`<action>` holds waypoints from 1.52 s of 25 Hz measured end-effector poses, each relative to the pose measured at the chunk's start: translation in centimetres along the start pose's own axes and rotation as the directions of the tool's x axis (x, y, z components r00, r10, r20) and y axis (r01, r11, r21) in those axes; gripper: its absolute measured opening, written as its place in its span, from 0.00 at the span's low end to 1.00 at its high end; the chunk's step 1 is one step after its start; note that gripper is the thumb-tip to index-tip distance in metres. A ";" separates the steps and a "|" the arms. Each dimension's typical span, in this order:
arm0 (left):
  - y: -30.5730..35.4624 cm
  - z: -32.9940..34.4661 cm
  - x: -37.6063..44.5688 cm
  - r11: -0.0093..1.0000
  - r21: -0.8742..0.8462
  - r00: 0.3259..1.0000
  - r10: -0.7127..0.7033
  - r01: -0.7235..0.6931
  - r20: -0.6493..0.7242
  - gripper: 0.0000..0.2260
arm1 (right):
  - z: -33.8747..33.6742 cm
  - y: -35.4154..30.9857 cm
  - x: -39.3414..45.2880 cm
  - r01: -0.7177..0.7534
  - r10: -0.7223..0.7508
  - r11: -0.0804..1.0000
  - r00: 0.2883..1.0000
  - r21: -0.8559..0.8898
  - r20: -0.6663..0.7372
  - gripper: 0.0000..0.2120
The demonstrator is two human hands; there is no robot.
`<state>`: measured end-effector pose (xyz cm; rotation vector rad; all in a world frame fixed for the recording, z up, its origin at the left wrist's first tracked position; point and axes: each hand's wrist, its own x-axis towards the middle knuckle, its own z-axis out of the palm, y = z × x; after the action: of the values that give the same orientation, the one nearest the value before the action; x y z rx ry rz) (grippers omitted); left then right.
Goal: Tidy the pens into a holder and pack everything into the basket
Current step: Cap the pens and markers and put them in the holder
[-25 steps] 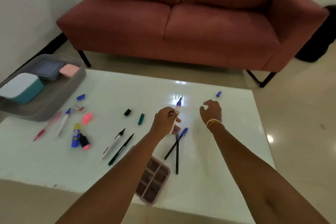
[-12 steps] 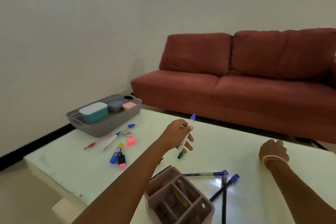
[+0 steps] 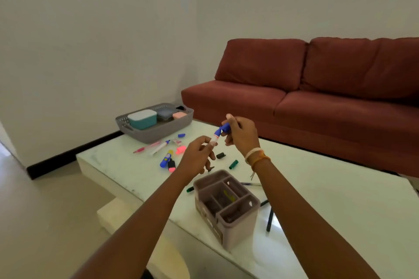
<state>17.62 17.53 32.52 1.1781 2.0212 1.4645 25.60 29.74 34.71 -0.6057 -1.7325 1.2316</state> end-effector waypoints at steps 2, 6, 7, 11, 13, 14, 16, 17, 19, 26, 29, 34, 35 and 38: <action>0.1 -0.3 -1.2 1.000 0.016 1.000 -0.002 0.002 -0.029 0.11 | 0.4 -0.5 -0.6 0.087 -0.093 0.987 0.995 -0.133 -0.043 0.17; 0.7 -0.2 -2.9 1.000 0.021 0.998 0.004 -0.003 -0.058 0.11 | -0.6 -0.9 -1.4 0.147 -0.145 0.977 0.989 -0.154 0.026 0.19; 0.8 -0.1 -3.2 1.000 0.026 0.998 0.005 -0.004 -0.059 0.11 | -0.8 -1.0 -1.6 0.153 -0.151 0.975 0.988 -0.159 0.025 0.18; 1.2 0.6 -4.4 0.999 0.045 0.998 0.003 -0.001 -0.064 0.11 | -1.3 -1.0 -2.4 0.148 -0.139 0.970 0.989 -0.192 0.060 0.16; 0.9 0.9 -4.6 0.999 0.047 0.995 -0.003 0.008 -0.104 0.12 | -1.1 -0.9 -2.6 0.158 -0.128 0.963 0.981 -0.218 0.147 0.16; 0.7 1.1 -4.7 0.999 0.030 0.991 -0.008 0.012 -0.134 0.12 | -0.9 -0.8 -2.8 0.171 -0.134 0.960 0.976 -0.220 0.174 0.15; 0.3 1.4 -4.7 0.999 -0.029 0.980 -0.031 0.026 -0.195 0.13 | -0.3 -0.3 -3.1 0.180 -0.145 0.968 0.970 -0.176 0.193 0.13; 0.2 1.6 -4.6 0.996 -0.078 0.976 -0.056 0.040 -0.210 0.14 | 0.1 0.0 -3.2 0.175 -0.145 0.972 0.971 -0.157 0.190 0.13; 0.1 2.3 -4.4 0.946 -0.297 0.969 -0.186 0.132 -0.161 0.15 | 0.8 0.6 -3.1 0.150 -0.128 0.978 0.980 -0.141 0.154 0.13; 0.1 2.2 -3.0 0.873 -0.403 0.945 -0.322 0.274 -0.055 0.16 | 1.2 2.3 -2.6 0.062 -0.036 0.993 0.967 -0.098 0.252 0.06; -0.2 1.9 -2.5 0.946 -0.291 0.962 -0.201 0.141 -0.185 0.15 | 1.2 2.3 -2.4 0.089 -0.078 0.991 0.991 -0.102 0.107 0.11; -4.0 -0.9 -2.9 0.998 0.038 0.936 -0.032 0.048 -0.350 0.13 | 1.0 2.1 -2.5 0.295 -0.273 0.871 0.955 -0.394 0.112 0.14; -5.0 -1.2 -3.1 0.994 0.048 0.949 -0.077 0.096 -0.306 0.13 | 0.9 2.3 -2.4 0.312 -0.256 0.841 0.949 -0.442 0.183 0.13; -6.6 -1.1 -3.3 0.973 0.026 0.963 -0.224 0.230 -0.151 0.13 | 0.8 2.9 -2.0 0.298 -0.076 0.790 0.915 -0.535 0.396 0.09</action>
<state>16.07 13.55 26.45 0.8410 2.2122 1.4362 25.57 28.92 31.20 -0.5548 -2.4554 0.6640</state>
